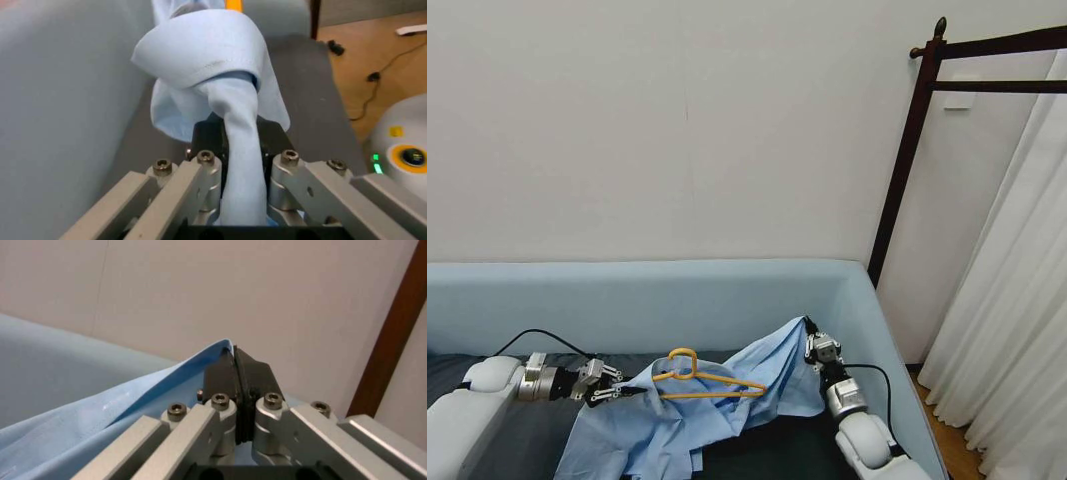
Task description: Pick up the clothes from the sofa and hang them on the clothes hanger.
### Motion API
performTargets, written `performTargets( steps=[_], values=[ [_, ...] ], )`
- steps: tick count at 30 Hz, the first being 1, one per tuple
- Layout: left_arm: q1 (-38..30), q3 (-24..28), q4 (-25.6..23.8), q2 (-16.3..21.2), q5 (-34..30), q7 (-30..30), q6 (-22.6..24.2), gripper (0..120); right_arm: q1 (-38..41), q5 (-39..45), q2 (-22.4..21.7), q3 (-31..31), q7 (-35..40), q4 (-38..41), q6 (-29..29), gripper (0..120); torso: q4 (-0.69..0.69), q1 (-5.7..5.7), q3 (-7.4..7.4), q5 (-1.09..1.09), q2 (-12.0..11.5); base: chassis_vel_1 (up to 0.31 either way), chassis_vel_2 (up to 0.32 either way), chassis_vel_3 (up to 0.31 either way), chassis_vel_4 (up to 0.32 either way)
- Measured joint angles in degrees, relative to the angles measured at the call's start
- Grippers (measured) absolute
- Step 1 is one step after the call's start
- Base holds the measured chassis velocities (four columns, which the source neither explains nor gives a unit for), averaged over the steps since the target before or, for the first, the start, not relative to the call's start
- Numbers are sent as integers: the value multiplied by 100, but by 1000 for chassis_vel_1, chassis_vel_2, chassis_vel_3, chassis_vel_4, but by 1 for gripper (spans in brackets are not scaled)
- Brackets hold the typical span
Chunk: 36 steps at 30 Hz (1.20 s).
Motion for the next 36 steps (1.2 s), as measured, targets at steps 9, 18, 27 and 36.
performTargets(
  steps=[9,18,27,36],
  values=[
    [-157,3,243,-97,-120,-339,-105,7,-249,-29,-213,353,-192,708,145,0,1,0,0,0,0,0,0,0,0],
    [-254,11,350,-132,-700,-354,-54,7,-427,-220,-208,567,-203,661,244,0,0,0,0,0,0,0,0,0,0],
    [-154,-45,350,-159,-51,-530,-147,7,-419,-28,-204,675,-197,1215,342,0,2,0,0,-1,0,0,0,0,0],
    [143,-106,174,-371,261,-1898,-306,7,-851,724,-380,723,-967,2093,1359,0,0,0,-1,0,0,0,0,0,0]
  ],
)
